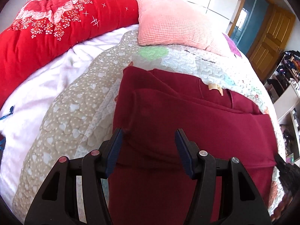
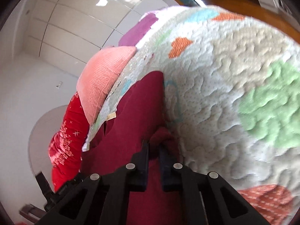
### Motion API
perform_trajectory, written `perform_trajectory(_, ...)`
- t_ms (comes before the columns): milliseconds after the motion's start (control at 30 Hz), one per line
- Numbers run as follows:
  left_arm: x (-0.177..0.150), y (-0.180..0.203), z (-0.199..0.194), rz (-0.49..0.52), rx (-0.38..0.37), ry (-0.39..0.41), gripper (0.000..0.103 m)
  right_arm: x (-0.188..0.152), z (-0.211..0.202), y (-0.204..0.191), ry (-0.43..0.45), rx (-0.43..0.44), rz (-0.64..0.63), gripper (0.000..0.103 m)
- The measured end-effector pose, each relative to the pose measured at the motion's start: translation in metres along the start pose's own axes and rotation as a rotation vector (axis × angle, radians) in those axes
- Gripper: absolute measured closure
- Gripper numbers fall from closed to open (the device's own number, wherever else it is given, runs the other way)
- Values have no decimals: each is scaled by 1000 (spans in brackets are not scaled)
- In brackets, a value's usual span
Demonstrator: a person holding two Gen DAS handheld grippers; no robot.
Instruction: Fold small clothes
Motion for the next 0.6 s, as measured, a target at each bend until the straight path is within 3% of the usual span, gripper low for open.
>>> perform_trajectory(133,-8,-3,17,5,18,-39,46,-6,3,-5,28,-121,-112,97)
perform_trajectory(300,-9,-6,7,20,3,-29,46,-3,-2,8,-6,-89,-75,97)
perform_trajectory(367,-8,-9,6,9,0,-25,46,-5,-12,7,-29,-113,-82,92)
perform_trajectory(500,-8,-13,10,-3,4,-27,46,-4,-46,-14,72,-157,-192,91)
perform_trajectory(600,-10,-9,12,7,19,-23,46,-1,-46,-46,123,-166,-357,91)
Point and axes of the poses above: each gripper's, at about its wrist camera, not at the fingertips, and z roughly the way its jaws point, y to its right, x to its top, the point moved 1 cm from there along z, roughly the way its jaws point, and after that the axes turned 13 degrees about -x, right-handed, at the moved point
